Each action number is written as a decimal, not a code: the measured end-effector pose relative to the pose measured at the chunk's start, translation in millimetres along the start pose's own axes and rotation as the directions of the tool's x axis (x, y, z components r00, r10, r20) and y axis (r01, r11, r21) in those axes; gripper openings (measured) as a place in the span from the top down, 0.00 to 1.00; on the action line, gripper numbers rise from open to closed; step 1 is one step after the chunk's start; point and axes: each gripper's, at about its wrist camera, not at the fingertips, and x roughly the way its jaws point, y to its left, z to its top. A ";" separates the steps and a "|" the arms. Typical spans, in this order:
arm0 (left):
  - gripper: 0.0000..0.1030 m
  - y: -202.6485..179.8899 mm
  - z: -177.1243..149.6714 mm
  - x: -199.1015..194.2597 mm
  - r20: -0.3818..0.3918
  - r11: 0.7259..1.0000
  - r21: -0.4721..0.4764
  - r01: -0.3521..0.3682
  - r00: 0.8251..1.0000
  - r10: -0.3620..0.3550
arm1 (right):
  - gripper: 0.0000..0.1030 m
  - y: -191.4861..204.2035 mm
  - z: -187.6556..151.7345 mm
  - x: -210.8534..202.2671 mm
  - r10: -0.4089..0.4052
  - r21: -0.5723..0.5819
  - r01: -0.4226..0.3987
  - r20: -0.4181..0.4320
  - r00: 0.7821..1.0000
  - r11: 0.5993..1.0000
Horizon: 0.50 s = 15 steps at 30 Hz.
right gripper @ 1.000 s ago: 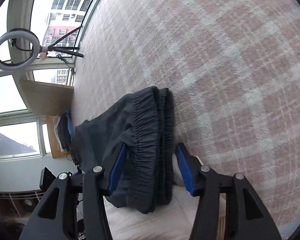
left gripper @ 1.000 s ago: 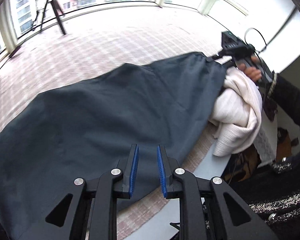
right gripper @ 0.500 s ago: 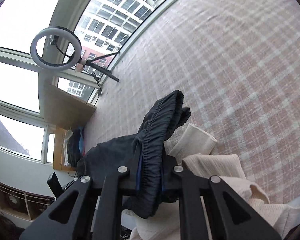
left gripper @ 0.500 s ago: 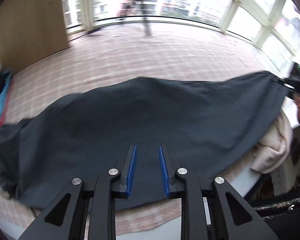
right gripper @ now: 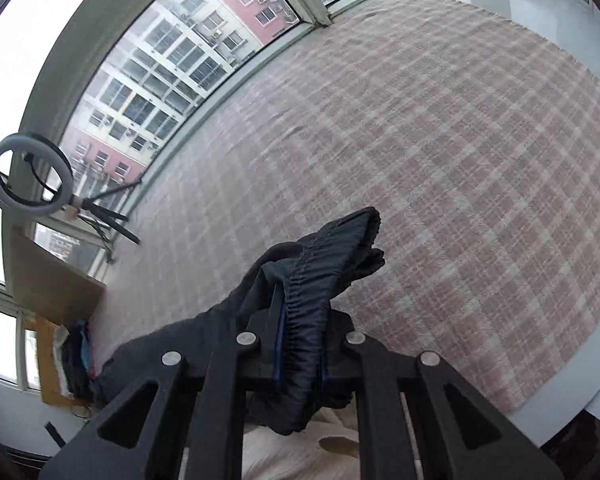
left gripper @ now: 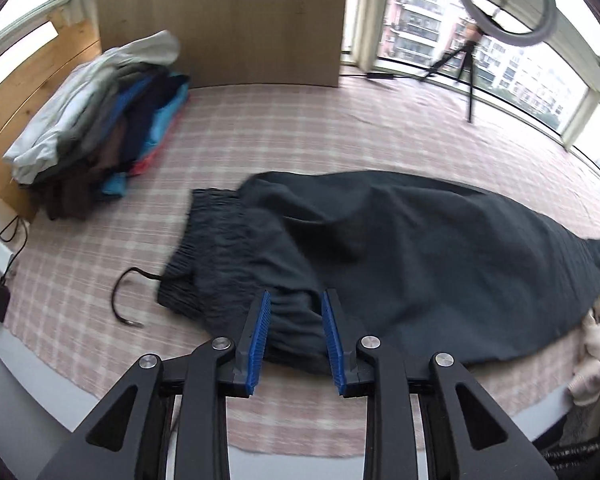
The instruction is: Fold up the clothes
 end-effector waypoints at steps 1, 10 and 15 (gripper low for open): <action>0.75 4.8 3.7 2.8 0.002 1.000 0.003 -0.013 1.000 0.013 | 0.86 3.6 -0.9 3.3 -0.023 -0.018 0.023 -0.009 1.000 1.000; 0.70 64.9 -7.0 16.8 -0.038 1.000 -0.017 -0.005 0.999 0.005 | 0.78 49.8 -19.8 -47.6 -0.203 -0.116 0.217 0.121 0.972 0.969; 0.69 102.0 -17.0 29.2 -0.042 0.999 -0.040 0.014 0.999 -0.016 | 0.78 145.1 -76.9 -34.6 -0.140 -0.348 0.166 0.098 0.985 0.923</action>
